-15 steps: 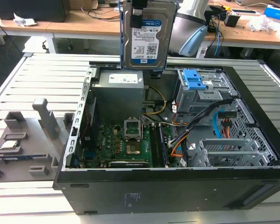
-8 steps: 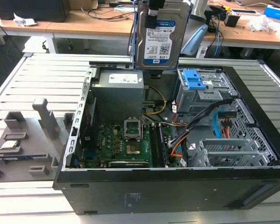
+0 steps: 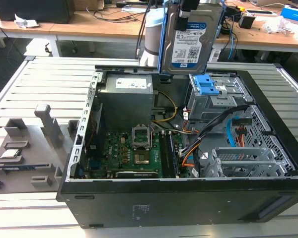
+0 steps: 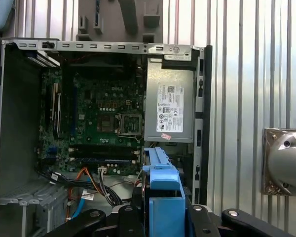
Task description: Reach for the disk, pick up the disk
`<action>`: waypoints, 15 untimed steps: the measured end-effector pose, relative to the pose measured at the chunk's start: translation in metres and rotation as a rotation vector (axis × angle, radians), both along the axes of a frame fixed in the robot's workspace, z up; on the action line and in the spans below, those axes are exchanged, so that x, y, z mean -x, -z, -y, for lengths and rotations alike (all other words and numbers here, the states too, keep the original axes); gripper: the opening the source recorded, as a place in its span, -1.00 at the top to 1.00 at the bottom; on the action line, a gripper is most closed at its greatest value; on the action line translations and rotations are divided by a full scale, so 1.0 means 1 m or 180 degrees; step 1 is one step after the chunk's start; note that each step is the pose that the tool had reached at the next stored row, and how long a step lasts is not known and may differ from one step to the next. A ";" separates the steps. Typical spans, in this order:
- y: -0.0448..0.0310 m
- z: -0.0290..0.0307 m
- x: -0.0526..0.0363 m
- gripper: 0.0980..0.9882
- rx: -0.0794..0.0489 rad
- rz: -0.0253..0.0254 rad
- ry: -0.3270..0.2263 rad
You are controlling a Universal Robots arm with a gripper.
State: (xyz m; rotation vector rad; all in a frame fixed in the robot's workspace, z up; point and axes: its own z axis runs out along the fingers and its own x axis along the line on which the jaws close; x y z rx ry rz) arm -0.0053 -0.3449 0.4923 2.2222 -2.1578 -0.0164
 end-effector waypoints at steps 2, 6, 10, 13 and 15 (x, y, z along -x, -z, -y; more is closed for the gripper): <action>0.0000 -0.0006 -0.0129 0.39 0.0000 0.0000 0.0000; 0.0000 -0.0015 -0.0341 0.39 0.0000 0.0000 0.0000; 0.0000 -0.0023 -0.0548 0.39 0.0000 0.0000 0.0000; 0.0000 -0.0030 -0.0717 0.39 0.0000 0.0000 0.0000; 0.0000 -0.0034 -0.0825 0.39 0.0000 0.0000 0.0000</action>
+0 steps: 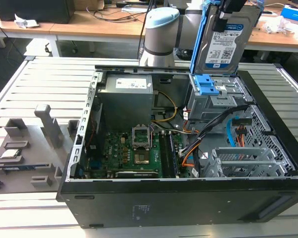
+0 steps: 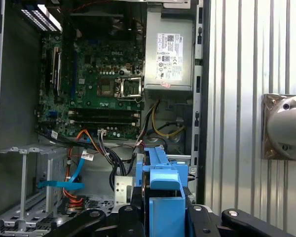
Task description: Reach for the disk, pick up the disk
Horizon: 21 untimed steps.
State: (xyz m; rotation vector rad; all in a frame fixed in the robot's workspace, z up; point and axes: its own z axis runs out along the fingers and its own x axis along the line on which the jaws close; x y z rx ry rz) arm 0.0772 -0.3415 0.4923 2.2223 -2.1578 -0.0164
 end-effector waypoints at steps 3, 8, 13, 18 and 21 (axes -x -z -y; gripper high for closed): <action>0.0000 -0.0005 -0.0123 0.39 0.0000 0.0000 0.0000; 0.0000 0.0000 -0.0132 0.39 0.0000 0.0000 0.0000; 0.0000 0.0129 -0.0133 0.39 0.0001 0.0000 0.0000; 0.0001 0.0262 -0.0133 0.39 0.0005 0.0000 0.0000; 0.0001 0.0333 -0.0133 0.39 0.0007 0.0000 0.0000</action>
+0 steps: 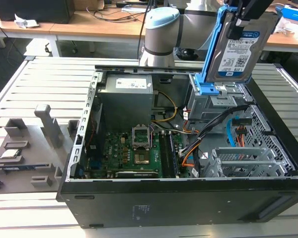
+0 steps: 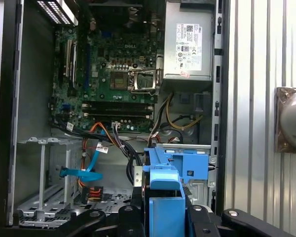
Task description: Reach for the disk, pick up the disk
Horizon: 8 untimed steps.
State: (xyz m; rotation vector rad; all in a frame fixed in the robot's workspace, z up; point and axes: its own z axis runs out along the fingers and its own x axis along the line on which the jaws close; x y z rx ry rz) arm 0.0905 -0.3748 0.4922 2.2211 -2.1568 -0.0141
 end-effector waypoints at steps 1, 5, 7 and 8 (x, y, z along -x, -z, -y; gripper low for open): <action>0.0000 0.0017 0.0000 0.39 0.0000 0.0000 0.0000; 0.0002 0.0112 0.0000 0.39 0.0004 0.0000 0.0000; 0.0002 0.0144 0.0000 0.39 0.0006 0.0000 0.0000; 0.0002 0.0172 0.0000 0.39 0.0008 0.0000 0.0000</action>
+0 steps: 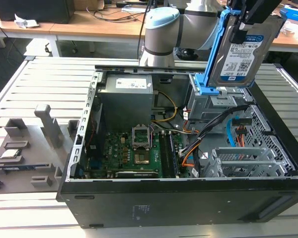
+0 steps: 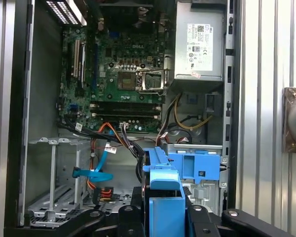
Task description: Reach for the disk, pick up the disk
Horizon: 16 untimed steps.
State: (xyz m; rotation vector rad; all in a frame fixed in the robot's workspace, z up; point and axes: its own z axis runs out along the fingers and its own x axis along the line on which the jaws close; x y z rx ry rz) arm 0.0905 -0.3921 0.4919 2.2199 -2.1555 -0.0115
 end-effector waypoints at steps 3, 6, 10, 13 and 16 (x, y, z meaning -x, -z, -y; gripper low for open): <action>0.0001 0.0060 0.0000 0.39 0.0004 0.0000 0.0000; 0.0001 0.0129 0.0000 0.39 0.0010 0.0000 0.0000; 0.0001 0.0204 0.0000 0.39 0.0017 0.0000 0.0000; 0.0002 0.0247 0.0000 0.39 0.0020 0.0000 0.0000; 0.0002 0.0309 0.0000 0.39 0.0025 0.0000 0.0000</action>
